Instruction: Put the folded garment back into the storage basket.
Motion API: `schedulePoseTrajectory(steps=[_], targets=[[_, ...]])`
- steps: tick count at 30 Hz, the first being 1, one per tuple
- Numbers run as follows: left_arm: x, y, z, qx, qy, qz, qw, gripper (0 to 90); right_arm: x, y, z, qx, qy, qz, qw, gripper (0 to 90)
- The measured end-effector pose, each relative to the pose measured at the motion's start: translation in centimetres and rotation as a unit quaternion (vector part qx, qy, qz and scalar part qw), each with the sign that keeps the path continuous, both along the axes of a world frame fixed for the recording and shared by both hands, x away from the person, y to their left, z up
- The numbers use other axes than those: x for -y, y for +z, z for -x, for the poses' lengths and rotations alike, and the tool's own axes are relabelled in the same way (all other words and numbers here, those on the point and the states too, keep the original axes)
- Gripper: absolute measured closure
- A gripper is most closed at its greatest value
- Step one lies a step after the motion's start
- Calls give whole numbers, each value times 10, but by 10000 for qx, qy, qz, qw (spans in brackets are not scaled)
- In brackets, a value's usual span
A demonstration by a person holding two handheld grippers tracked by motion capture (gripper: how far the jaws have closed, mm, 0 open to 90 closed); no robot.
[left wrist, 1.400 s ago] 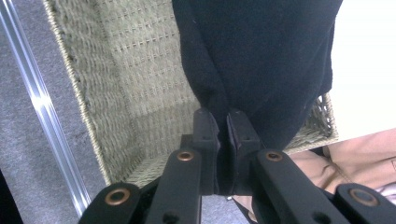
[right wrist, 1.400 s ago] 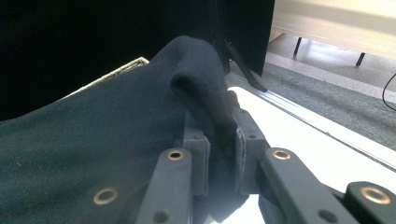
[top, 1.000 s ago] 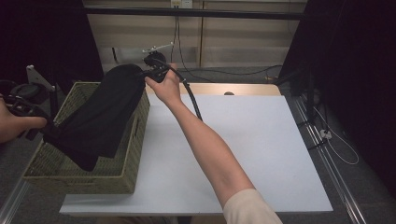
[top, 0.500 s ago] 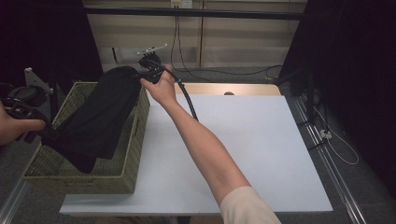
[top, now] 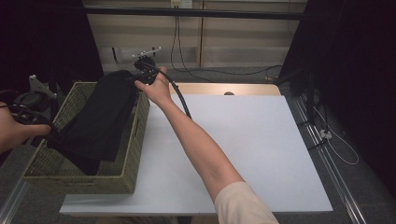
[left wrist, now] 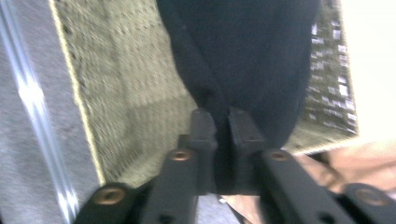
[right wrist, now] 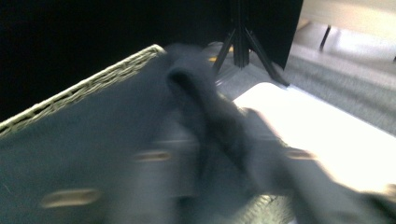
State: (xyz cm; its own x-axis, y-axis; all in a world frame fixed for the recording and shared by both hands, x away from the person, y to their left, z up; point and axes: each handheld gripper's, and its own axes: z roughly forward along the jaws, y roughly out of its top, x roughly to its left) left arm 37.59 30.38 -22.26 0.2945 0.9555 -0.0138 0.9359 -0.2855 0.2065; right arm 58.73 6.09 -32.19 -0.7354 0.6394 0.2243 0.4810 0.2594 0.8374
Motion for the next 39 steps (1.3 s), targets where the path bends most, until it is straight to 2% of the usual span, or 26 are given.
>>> schedulePoseTrajectory(steps=[1,2,3,4,6,8,11,13,17,21,28,39], targets=[[-1,-3,-2,80,-36,-41,10000,629,0,-1,-1,76,0,22,10000,457],[-1,-5,-5,199,1,5,9998,542,1,-1,0,162,-4,114,9998,441],[-1,-6,-6,170,42,14,9998,453,3,-1,1,117,2,111,9999,417],[0,-7,-9,171,-64,-16,9998,443,4,-2,1,90,38,69,9999,407],[3,-9,-13,249,-94,17,9996,403,9,-2,3,128,71,158,9998,391],[6,-11,-18,298,-112,150,9994,348,15,-3,6,119,165,89,9998,372],[10,-14,-25,389,-212,217,9988,320,21,-3,12,41,267,25,9996,341],[13,-16,-29,454,-275,253,9983,301,25,-3,16,66,323,43,9994,333],[19,-18,-34,426,-348,319,9980,281,34,-3,24,74,413,-59,9991,312],[23,-19,-39,481,-418,398,9972,274,46,-2,33,66,441,-177,9988,300],[29,-20,-45,538,-586,403,9960,225,70,-2,44,37,416,-218,9989,279],[35,-27,-58,601,-657,539,9946,200,107,-8,61,43,301,-289,9991,264]])
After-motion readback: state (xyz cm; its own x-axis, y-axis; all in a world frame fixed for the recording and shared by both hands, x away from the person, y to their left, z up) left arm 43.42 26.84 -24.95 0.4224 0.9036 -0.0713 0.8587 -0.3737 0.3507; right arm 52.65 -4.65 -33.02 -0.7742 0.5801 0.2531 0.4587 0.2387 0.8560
